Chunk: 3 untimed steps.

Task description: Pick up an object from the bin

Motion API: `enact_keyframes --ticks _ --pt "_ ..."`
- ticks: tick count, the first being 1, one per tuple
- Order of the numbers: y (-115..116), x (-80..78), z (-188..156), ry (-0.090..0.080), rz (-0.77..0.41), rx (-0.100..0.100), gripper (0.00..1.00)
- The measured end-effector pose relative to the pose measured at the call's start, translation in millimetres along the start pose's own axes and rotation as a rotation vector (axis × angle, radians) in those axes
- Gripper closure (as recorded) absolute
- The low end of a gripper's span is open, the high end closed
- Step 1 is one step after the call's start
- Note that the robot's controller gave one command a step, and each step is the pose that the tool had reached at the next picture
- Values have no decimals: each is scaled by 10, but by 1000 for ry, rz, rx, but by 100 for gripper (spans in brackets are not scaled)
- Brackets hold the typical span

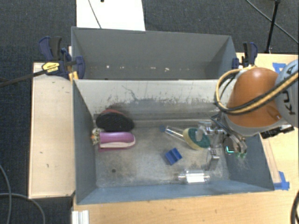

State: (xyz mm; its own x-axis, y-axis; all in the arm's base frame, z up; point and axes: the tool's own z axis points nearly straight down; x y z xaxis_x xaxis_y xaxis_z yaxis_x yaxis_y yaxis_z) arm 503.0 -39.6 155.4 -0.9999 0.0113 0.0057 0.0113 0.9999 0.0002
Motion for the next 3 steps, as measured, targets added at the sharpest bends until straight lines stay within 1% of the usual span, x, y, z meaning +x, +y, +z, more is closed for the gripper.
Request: enact_keyframes --ticks 1,2,3 --pt "634 -206 770 -1 34 -4 0" --pt "589 -221 729 -7 37 0 100" --pt "588 -221 729 -7 36 0 0"
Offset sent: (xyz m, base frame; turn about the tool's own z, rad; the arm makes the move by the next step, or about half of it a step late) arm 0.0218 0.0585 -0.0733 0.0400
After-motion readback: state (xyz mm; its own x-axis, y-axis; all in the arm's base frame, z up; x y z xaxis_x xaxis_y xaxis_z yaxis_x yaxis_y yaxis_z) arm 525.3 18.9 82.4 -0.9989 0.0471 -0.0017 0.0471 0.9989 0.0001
